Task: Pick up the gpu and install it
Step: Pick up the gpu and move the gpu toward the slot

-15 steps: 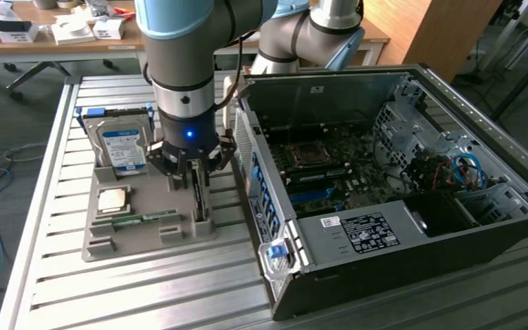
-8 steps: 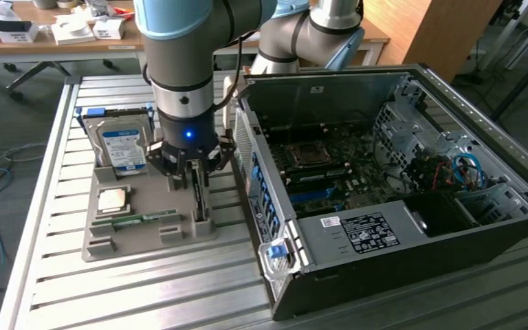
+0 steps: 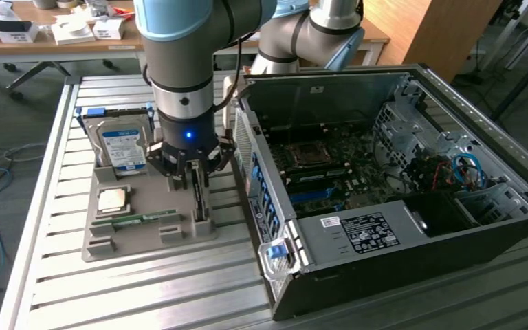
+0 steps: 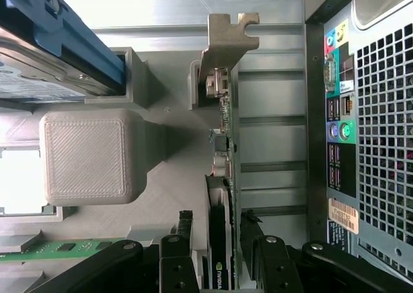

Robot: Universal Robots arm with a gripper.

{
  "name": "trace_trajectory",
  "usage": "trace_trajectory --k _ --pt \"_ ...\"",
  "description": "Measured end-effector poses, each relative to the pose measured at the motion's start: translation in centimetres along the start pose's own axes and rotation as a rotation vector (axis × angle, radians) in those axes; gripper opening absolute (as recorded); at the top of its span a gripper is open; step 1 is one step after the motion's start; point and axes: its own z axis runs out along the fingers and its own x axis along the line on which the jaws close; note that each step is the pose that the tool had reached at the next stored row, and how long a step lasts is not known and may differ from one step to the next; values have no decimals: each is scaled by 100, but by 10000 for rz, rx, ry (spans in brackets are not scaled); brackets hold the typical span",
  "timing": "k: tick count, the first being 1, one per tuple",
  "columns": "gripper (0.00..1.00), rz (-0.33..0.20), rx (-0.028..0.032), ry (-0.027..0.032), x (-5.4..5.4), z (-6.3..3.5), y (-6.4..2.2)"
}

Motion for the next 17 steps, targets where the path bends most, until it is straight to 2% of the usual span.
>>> trace_trajectory --k 17 --pt "43 -1 -2 -1 -16 18 0"
